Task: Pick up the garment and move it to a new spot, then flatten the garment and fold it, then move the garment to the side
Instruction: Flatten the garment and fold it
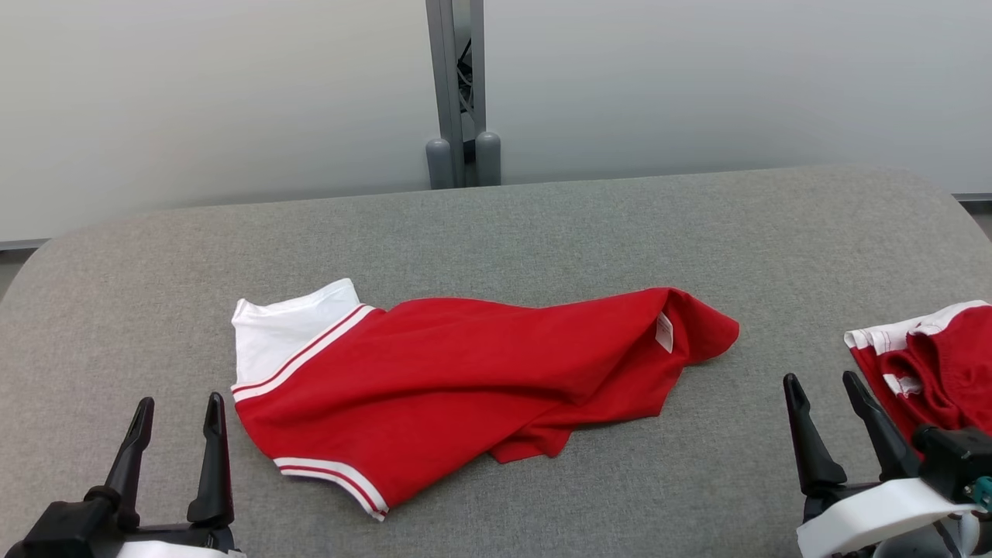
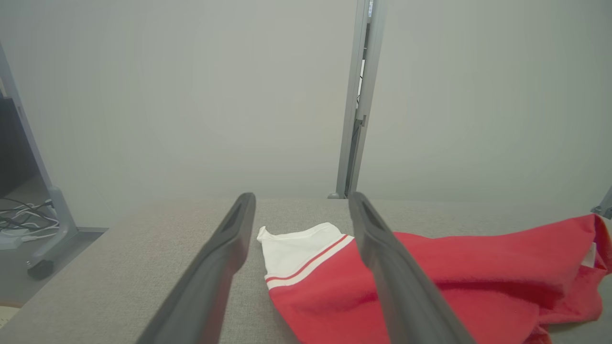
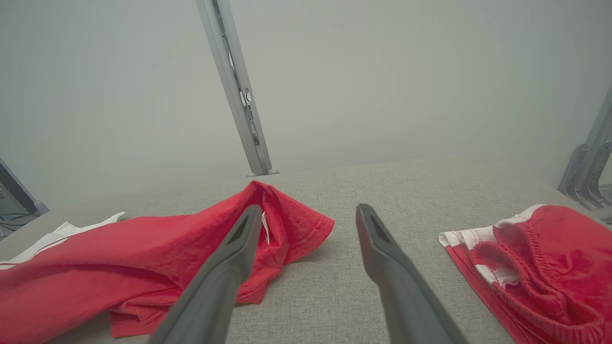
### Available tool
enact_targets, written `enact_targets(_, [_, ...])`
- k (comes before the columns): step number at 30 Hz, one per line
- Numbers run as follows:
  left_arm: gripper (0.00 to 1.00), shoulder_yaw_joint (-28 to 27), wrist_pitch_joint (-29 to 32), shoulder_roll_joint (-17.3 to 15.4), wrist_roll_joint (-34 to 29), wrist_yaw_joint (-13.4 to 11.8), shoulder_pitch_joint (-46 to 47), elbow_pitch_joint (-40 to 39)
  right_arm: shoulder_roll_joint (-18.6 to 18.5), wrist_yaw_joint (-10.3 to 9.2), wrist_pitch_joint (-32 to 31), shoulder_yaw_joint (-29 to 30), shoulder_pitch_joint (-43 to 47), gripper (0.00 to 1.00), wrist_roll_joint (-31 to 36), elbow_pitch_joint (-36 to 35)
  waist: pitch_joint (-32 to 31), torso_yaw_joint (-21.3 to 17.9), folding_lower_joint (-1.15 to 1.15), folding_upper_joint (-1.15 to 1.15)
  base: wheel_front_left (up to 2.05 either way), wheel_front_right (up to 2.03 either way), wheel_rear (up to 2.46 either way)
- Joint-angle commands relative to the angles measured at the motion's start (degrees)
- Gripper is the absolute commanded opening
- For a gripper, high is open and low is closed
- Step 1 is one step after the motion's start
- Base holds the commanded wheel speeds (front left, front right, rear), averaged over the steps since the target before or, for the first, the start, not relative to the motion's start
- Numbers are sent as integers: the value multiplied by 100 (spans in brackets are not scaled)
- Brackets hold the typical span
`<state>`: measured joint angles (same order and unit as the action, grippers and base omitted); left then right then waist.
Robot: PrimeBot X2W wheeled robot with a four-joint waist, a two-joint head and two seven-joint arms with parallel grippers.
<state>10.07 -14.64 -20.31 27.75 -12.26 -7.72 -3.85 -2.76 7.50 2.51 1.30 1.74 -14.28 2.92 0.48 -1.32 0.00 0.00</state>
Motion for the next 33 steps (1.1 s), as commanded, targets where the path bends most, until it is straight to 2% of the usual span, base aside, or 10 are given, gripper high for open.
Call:
enact_targets(1, [100, 0, 2, -23, -12, -35, 50, 5, -30, -2, -25, 6, 30, 100, -16, -39, -7, -3, 0, 0, 0, 0, 0])
enact_targets(8, [100, 37, 23, -6, -48, -79, 112, -34, -29, -2, -91, 8, -53, 100, -37, -13, -7, 6, 0, 0, 0, 0, 0])
enact_targets(13, [100, 90, 28, -1, -75, -70, 215, -57, -30, -2, -373, -44, -261, 100, 81, 361, 117, 73, 0, 0, 0, 0, 0])
enact_targets(20, [100, 181, 17, 65, -74, 6, 418, -22, -29, -2, -518, -205, -797, 100, 202, 1329, 394, 277, 0, 0, 0, 0, 0])
enact_targets(33, [100, 326, -28, 272, -114, 290, 932, 280, -33, -2, 19, -748, -2320, 100, -337, 3450, 967, 529, 0, 0, 0, 0, 0])
